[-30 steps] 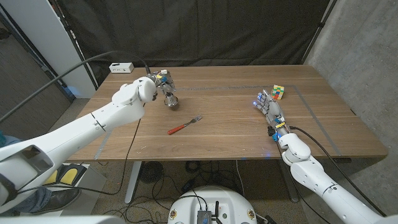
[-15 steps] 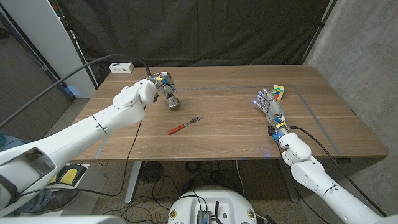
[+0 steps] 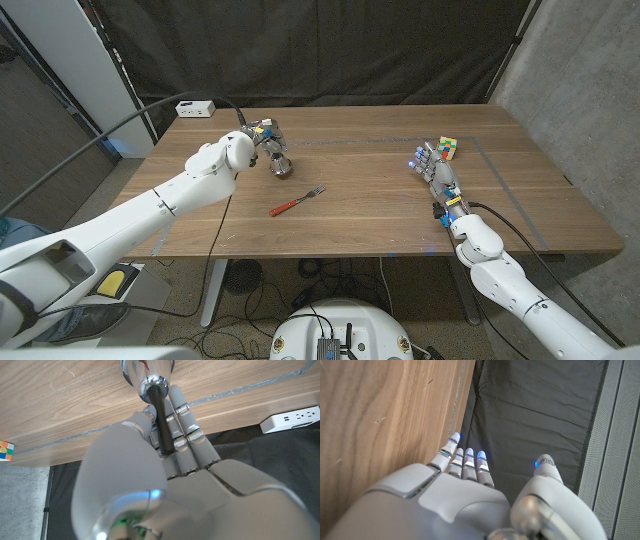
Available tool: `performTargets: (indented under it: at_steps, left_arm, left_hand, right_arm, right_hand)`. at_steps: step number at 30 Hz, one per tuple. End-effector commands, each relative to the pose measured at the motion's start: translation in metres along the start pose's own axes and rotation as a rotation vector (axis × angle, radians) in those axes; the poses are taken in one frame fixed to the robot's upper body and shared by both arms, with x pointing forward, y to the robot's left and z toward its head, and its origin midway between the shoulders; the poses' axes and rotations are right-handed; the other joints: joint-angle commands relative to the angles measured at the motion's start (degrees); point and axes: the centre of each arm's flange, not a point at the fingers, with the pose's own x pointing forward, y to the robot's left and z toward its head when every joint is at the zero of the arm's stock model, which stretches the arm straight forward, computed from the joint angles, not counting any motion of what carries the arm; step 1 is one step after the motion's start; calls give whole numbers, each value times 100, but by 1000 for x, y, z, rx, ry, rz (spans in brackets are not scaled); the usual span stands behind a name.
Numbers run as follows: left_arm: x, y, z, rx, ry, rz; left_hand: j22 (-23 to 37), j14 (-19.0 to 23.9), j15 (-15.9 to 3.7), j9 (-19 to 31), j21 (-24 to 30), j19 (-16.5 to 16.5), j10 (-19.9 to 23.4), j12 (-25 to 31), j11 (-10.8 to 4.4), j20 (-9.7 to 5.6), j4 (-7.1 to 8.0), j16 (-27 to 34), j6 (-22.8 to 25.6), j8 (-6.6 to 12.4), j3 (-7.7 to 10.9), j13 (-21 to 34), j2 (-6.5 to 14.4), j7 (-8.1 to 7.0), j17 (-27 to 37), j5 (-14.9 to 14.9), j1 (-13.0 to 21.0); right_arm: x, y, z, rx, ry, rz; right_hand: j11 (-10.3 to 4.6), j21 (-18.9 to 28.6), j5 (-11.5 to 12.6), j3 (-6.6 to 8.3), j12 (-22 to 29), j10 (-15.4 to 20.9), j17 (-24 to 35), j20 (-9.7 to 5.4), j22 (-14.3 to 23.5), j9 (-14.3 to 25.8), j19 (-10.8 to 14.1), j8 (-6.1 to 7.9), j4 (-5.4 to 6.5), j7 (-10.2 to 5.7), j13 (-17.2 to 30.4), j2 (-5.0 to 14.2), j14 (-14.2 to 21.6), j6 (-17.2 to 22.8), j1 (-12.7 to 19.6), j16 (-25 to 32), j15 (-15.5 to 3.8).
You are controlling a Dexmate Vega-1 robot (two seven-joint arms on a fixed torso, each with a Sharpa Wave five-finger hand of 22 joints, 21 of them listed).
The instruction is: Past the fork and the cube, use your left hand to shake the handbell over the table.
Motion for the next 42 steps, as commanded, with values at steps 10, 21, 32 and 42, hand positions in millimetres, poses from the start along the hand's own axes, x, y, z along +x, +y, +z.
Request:
performTargets:
  at_steps: [10, 21, 32, 42]
  left_arm:
    - [13, -16, 6, -1, -15, -25]
    - [19, -21, 5, -3, -8, -45]
    - [24, -24, 7, -2, -11, -61]
    - [24, -24, 9, -6, -12, -67]
  left_hand:
    - [9, 652, -684, 20, 45, -52, 72, -26, 11, 9, -15, 35, 22, -40, 43, 24, 39, -20, 20, 35, 16]
    - [9, 642, -671, 16, 62, -61, 84, -43, 15, 7, -11, 35, 22, -53, 44, 26, 40, -14, 23, 33, 11]
    - [8, 578, -656, 25, 64, -118, 52, -87, 38, 22, -16, 19, 5, -66, 49, 17, 46, -8, 32, 31, 22]
    - [6, 364, -588, 7, 35, -276, -11, -210, 72, 31, -46, -75, -119, -155, 77, -93, 11, 32, 4, 45, 59]
  right_arm:
    - [-2, -6, -2, 10, 5, -9]
    - [-1, -7, -5, 16, 8, -10]
    - [0, -7, -6, 18, 8, -13]
    - [1, -8, -8, 29, 6, -19]
  right_hand:
    - [1, -1, -4, -15, 16, 61, 28, -23, 12, 21, 59, 20, -23, -15, 27, 38, 43, 39, 7, 19, 27]
    - [12, -4, -4, -16, 12, 59, 29, -26, 11, 21, 60, 18, -22, -11, 27, 40, 44, 38, 7, 17, 21]
    - [6, -5, -4, -16, 11, 65, 29, -17, 11, 21, 65, 17, -23, -15, 27, 41, 48, 40, 11, 16, 23]
    - [4, -6, -5, -18, 12, 75, 30, -12, 12, 21, 69, 18, -23, -17, 27, 42, 55, 45, 11, 16, 31]
